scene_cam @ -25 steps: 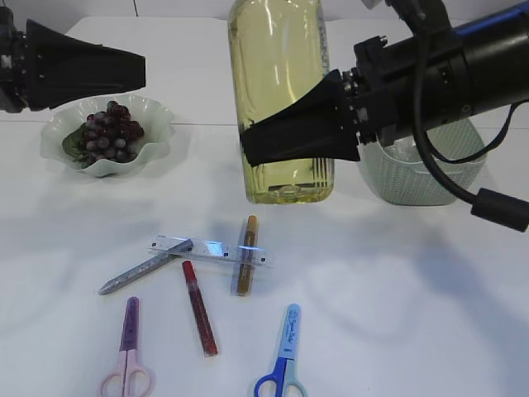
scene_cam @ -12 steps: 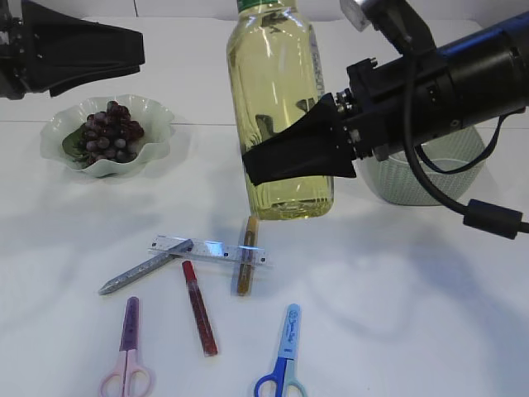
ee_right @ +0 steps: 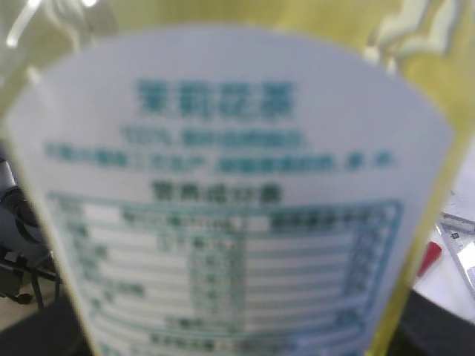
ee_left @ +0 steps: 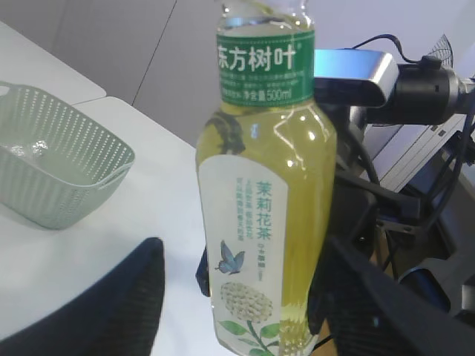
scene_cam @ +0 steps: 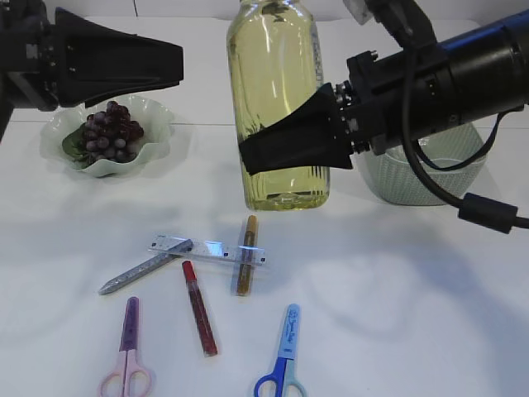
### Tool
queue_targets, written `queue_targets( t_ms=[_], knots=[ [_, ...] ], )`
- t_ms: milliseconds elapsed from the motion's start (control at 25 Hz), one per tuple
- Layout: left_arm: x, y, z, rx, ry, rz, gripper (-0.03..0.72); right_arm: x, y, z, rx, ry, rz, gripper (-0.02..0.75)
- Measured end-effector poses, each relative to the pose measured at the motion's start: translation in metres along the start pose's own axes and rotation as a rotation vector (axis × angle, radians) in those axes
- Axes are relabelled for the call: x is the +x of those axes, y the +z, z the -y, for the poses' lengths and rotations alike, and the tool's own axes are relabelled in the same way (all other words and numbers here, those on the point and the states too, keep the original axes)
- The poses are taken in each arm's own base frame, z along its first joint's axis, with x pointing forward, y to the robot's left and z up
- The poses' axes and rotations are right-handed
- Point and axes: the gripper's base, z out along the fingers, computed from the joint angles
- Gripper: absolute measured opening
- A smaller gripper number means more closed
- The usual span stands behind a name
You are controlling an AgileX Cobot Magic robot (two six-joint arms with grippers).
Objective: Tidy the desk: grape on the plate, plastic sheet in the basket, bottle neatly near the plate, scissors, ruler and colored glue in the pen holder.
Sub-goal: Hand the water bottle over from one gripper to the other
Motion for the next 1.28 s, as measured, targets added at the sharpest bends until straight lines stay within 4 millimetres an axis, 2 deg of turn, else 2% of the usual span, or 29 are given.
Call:
queue_targets(
  t_ms=[320,600,920,1120,1280],
  knots=[
    [-0.001,0.0,-0.002,-0.022,-0.006,0.012,0.498,-0.001,0.0,0.0,-0.002,0.005,0.011,0.515],
    [-0.005,0.0,-0.001,-0.01,-0.027,0.06,0.618,-0.001,0.0,0.0,-0.002,0.006,0.014,0.515],
    [0.001,0.02,0.013,0.07,-0.034,0.03,0.627,-0.001,0.0,0.0,-0.001,0.006,0.014,0.515],
    [0.012,0.03,-0.006,0.067,-0.11,0.016,0.62,-0.001,0.0,0.0,-0.001,0.006,0.014,0.515],
    [0.019,0.04,-0.011,0.078,-0.139,-0.005,0.616,-0.001,0.0,0.0,-0.001,0.006,0.014,0.515]
  ],
)
